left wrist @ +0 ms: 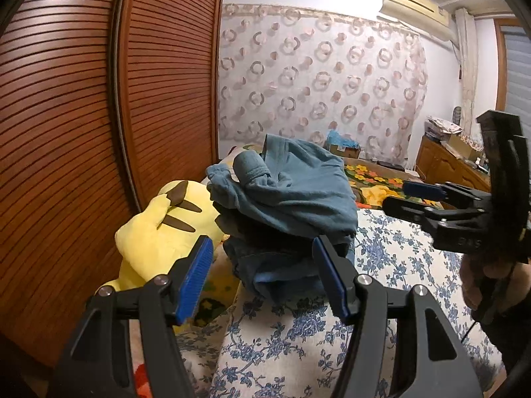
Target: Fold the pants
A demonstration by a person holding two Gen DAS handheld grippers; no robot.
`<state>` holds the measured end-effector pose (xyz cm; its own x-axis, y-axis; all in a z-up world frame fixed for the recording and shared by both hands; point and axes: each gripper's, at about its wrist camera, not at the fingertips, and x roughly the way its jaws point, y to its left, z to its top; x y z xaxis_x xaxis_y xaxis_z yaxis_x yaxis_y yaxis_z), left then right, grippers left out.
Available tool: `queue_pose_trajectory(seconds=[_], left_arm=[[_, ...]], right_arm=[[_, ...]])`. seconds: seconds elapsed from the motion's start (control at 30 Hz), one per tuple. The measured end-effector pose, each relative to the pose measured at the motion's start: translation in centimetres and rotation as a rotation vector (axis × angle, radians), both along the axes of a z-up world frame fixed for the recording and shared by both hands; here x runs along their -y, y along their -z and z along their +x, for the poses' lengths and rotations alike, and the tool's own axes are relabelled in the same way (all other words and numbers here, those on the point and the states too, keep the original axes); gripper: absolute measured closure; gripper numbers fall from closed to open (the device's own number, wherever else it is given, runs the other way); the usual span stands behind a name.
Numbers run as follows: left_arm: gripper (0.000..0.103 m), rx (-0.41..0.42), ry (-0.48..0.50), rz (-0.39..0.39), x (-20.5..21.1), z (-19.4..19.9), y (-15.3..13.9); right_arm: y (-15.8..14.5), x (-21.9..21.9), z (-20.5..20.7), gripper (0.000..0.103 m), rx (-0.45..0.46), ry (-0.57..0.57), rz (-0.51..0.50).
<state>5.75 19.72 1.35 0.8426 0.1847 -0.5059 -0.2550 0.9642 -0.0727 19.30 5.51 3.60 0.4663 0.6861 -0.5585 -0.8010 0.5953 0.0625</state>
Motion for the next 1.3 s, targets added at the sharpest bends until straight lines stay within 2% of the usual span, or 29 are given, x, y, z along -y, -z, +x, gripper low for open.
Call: queue_pose_trajectory(seconds=[0.3, 0.5, 0.63, 1.3], left_arm=[[0.04, 0.012, 0.045, 0.008, 1.9, -1.5, -0.4], [0.039, 0.012, 0.102, 0.006, 4.2, -1.8, -0.1], [0.039, 0.01, 0.137, 0.006, 5.7, -1.8, 0.1], [0.037, 0.044, 0.334, 0.013, 15.0, -3.8, -0.4]], right_arm=[[-1.3, 3.5, -4.2, 0.024, 0.031, 0.038, 0.046], [-1.1, 6.6, -6.4, 0.02, 0.021, 0.093, 0.066], [-1.2, 8.9, -7.8, 0.017, 0.035, 0.146, 0.065], [-1.3, 20.5, -14.5, 0.015, 0.069, 0.481, 0.047]])
